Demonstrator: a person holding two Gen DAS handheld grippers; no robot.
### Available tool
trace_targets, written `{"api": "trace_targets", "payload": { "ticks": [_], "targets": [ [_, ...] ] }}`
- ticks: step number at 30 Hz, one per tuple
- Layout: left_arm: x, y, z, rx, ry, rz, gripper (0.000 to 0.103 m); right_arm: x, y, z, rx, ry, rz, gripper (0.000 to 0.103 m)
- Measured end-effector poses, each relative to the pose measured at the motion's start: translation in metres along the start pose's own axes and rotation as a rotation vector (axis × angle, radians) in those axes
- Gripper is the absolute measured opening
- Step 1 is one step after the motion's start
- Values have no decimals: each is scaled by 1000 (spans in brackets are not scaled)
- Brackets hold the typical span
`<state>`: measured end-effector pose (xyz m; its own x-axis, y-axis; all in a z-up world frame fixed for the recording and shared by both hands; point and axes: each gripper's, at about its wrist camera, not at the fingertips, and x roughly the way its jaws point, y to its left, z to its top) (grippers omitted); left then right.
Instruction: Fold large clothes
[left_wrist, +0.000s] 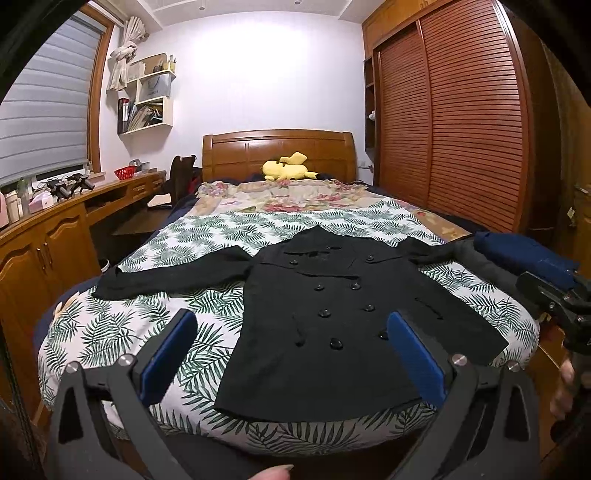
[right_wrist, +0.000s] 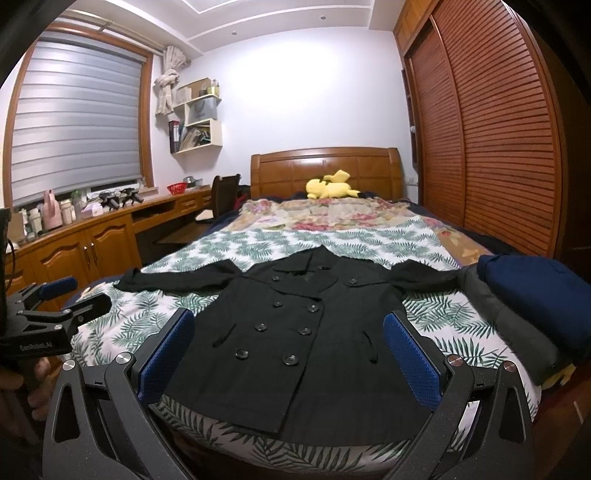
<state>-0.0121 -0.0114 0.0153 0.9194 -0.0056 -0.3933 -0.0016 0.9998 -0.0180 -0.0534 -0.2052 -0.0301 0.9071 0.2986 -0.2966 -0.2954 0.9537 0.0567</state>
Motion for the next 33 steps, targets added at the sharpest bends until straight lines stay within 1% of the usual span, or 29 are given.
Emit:
{"api": "trace_targets", "payload": {
  "ticks": [33],
  "targets": [
    [2,1,0,1,3,-3,103,0,1,1,-2,-2,4,103]
  ]
}}
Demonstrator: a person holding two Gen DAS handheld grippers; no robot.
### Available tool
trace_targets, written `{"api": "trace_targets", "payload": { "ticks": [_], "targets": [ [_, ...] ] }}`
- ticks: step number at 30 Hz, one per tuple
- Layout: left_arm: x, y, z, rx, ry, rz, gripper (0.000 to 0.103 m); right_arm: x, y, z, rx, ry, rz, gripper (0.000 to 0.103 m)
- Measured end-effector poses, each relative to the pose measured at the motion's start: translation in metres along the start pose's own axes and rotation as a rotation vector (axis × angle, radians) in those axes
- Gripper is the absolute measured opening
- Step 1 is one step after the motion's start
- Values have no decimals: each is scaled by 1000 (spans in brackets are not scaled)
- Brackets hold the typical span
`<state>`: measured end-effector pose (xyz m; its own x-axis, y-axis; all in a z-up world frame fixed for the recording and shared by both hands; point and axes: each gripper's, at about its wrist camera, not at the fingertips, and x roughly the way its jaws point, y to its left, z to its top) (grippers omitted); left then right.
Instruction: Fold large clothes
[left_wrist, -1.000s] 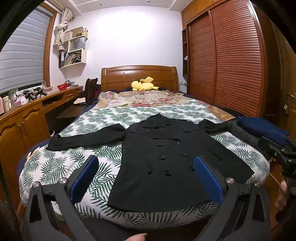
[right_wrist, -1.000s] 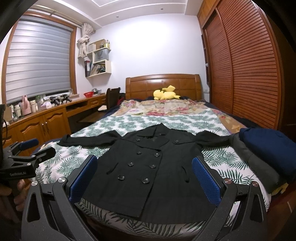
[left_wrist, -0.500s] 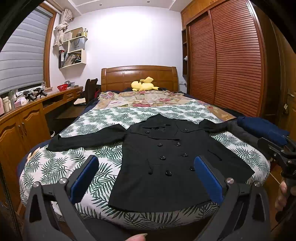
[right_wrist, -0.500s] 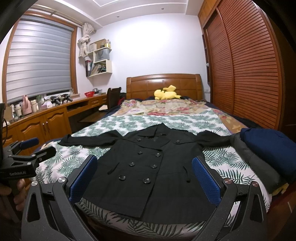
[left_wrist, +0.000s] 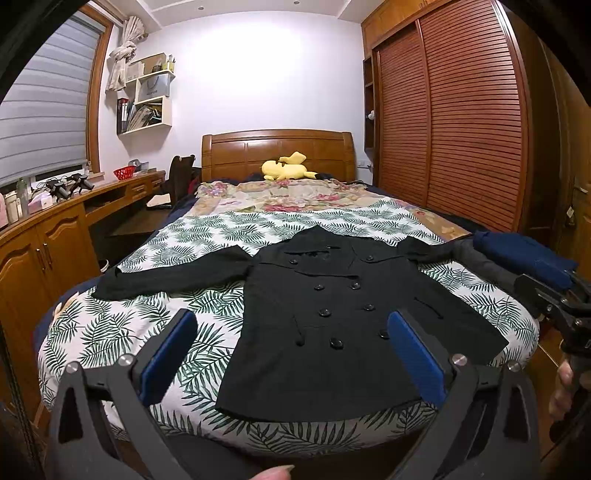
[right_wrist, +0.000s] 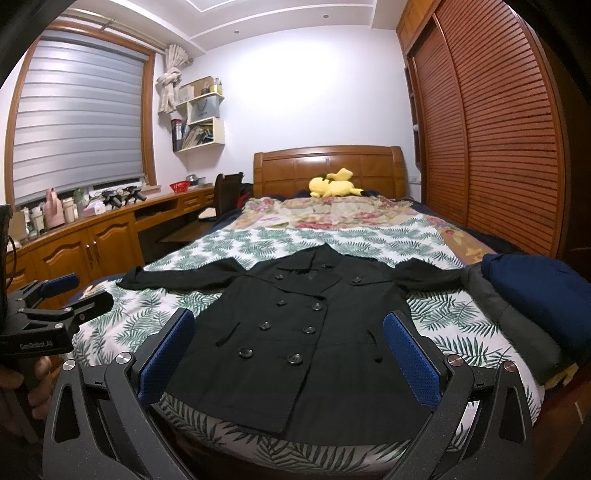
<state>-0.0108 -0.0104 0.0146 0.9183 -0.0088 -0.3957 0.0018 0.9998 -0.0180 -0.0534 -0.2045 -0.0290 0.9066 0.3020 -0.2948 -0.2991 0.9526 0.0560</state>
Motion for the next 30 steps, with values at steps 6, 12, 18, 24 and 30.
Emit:
{"api": "trace_targets", "payload": {
  "ticks": [6,12,18,24,30],
  "targets": [
    [0,0,0,2,0,0,103,0,6,-2,-2,-1,4,103],
    [0,1,-1,1,0,-1,103,0,7,-3,0,0,3,103],
    [5,3,-4,-2,14,0,103,0,9,-4,1,5,6,103],
    [16,10,-9,-10,40,7,103,4,16,-8,-3,18,17,103],
    [32,21,-15,-17,74,31,103,27,12,-14,-17,46,29,103]
  ]
}}
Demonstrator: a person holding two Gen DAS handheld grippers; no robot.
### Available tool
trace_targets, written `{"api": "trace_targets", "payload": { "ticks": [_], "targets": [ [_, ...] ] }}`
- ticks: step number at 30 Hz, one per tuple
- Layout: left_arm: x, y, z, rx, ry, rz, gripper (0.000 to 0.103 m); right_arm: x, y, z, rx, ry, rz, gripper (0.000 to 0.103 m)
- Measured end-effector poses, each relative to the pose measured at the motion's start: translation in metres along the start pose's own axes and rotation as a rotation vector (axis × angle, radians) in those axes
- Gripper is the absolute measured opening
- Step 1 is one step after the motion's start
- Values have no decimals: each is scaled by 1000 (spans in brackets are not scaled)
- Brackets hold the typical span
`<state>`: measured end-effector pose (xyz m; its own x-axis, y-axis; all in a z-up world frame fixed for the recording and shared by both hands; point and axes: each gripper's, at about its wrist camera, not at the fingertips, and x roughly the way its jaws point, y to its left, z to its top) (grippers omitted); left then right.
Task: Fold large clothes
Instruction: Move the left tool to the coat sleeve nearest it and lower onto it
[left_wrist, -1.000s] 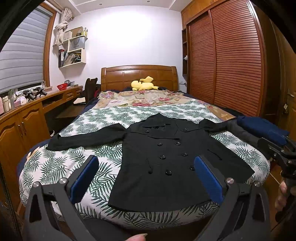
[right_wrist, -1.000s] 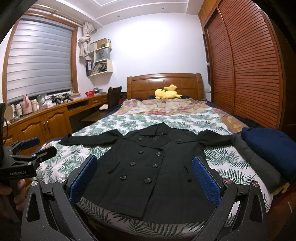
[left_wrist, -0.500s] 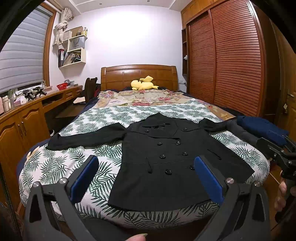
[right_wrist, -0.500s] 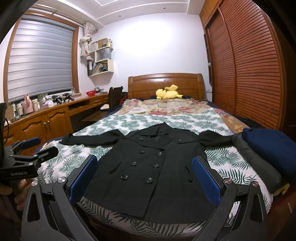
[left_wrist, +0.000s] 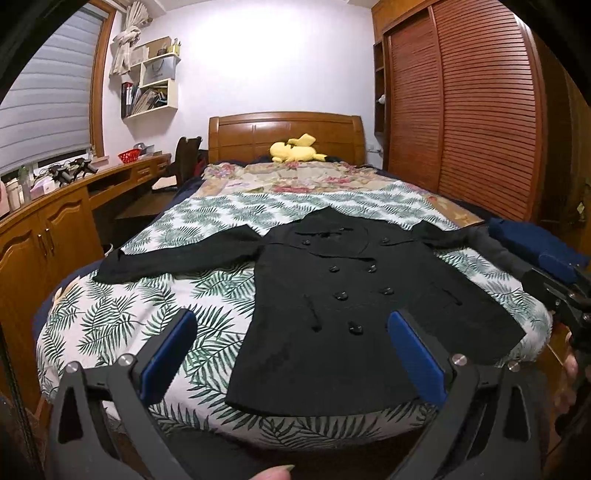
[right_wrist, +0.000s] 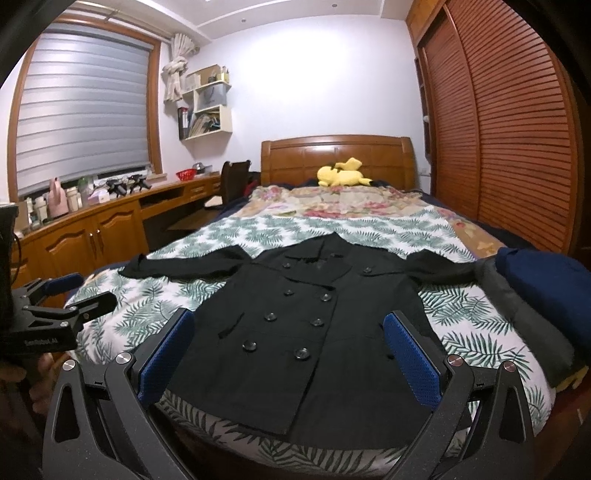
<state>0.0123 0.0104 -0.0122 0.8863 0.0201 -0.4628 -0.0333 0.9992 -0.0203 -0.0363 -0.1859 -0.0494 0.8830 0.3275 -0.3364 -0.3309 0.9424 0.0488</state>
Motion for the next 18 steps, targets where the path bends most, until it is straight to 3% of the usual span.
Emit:
{"api": "trace_targets", "payload": {
  "ticks": [18],
  "targets": [
    [59,40,-13,-29,100,79,103,92,14,-1,-109,42,83,103]
  ]
}}
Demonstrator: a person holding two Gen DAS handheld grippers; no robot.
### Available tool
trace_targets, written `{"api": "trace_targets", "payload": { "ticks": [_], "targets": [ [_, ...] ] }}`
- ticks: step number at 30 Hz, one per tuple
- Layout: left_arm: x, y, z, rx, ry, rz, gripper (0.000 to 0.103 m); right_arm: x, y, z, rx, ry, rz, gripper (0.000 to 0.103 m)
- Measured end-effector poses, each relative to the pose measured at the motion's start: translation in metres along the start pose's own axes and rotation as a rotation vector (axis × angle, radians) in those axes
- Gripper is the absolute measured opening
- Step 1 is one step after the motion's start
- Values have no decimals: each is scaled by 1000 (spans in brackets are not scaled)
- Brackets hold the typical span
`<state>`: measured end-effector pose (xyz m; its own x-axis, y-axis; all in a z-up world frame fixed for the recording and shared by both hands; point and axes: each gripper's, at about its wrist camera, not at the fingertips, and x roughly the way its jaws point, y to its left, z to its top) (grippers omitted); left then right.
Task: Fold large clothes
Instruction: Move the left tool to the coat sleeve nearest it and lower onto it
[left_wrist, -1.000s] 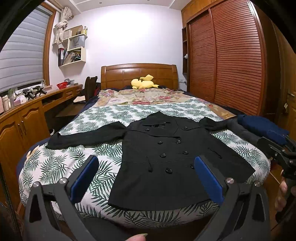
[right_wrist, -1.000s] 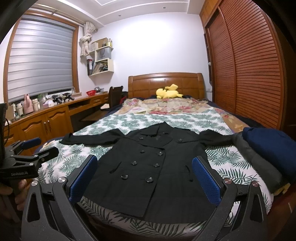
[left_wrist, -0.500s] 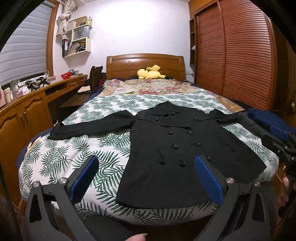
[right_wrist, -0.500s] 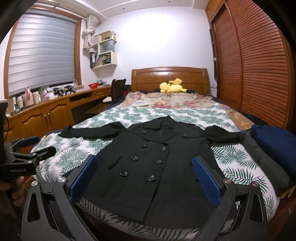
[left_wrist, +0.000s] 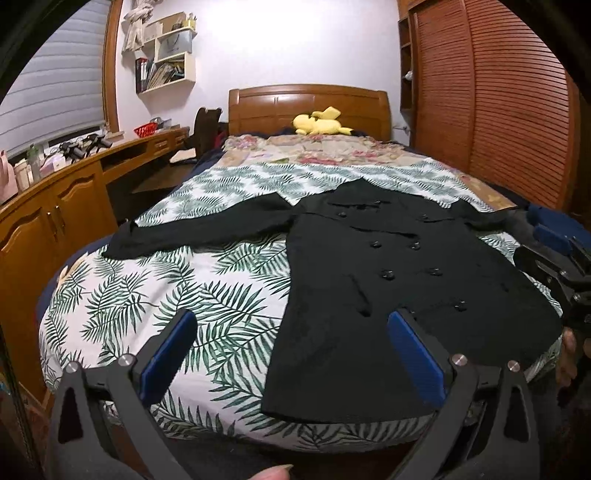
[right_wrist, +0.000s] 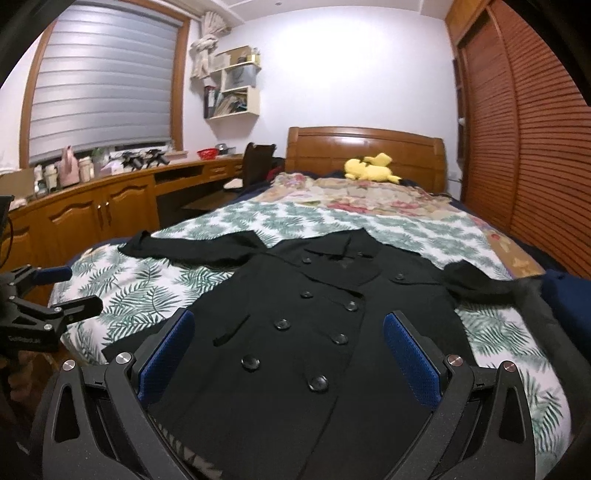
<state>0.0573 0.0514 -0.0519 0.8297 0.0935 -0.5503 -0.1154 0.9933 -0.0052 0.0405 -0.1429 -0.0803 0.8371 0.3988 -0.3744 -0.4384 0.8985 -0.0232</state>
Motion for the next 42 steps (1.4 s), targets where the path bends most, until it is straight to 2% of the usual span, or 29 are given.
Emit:
{"api": "trace_targets", "payload": {
  "ticks": [7,14,22,26,29,36,42],
  "targets": [
    [18,13,0,-15,49,52,103,46,4,17,-36,3,75,103],
    [15,24,6,-37,61,121,103,93,21,37,-72,3,181,103],
    [43,56,15,-88,111,144,103,162,38,36,-44,94,279,103],
    [68,79,22,-124,133,120,103,196,43,22,-75,152,254,103],
    [98,104,33,-159,158,66,103,211,40,13,-81,187,242,103],
    [148,161,60,-199,159,62,103,235,38,-3,-83,261,238,103],
    [183,210,76,-274,156,80,103,241,49,-3,-132,266,221,103]
  ]
}}
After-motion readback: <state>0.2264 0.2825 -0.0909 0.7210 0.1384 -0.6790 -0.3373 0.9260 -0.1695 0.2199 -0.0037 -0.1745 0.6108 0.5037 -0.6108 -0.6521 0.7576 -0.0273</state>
